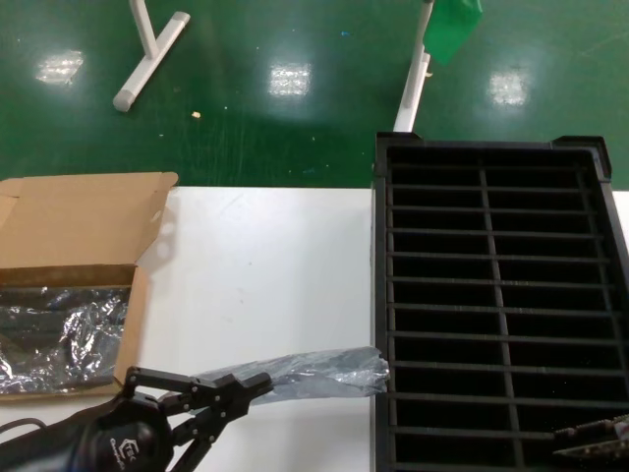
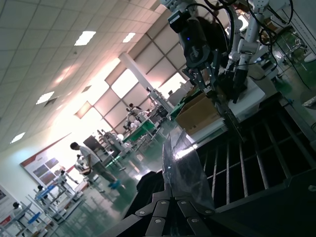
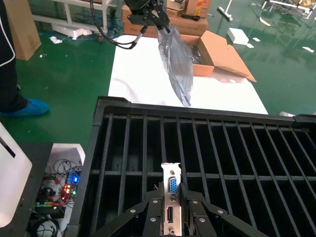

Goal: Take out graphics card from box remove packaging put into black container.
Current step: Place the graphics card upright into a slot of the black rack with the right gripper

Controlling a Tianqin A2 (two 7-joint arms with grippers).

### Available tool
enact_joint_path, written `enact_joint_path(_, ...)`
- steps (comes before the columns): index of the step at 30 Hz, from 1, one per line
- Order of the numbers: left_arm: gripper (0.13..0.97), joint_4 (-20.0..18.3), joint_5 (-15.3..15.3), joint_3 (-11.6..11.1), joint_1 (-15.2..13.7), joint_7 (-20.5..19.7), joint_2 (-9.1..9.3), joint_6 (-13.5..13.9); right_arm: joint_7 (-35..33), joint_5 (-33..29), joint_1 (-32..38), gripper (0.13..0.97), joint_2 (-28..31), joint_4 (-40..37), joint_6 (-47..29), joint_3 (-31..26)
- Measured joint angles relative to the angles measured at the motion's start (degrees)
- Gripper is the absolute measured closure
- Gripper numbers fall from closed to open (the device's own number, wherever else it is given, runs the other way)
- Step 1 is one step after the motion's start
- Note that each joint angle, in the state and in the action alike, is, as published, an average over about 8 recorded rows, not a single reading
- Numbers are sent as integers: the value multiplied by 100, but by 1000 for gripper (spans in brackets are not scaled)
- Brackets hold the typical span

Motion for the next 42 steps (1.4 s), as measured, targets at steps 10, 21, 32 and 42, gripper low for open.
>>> enact_joint_path(10,955,24,2,-8,-18,0,-9,1,-128,31,74,897,-14,-97,55,-194)
enact_joint_path(21,955,47,20,13,-58,-5,-7,-9,-213,57,-85,897,-85,-170,85,-143)
enact_joint_path(32,955,19,37,18,-33,-15,-5,-41,-168,-27,-658,897,-226,-106,-100,586)
enact_joint_path(42,955,-50,54,45,-18,-28,28,-86,-66,-121,-1049,897,-430,-15,-226,1137)
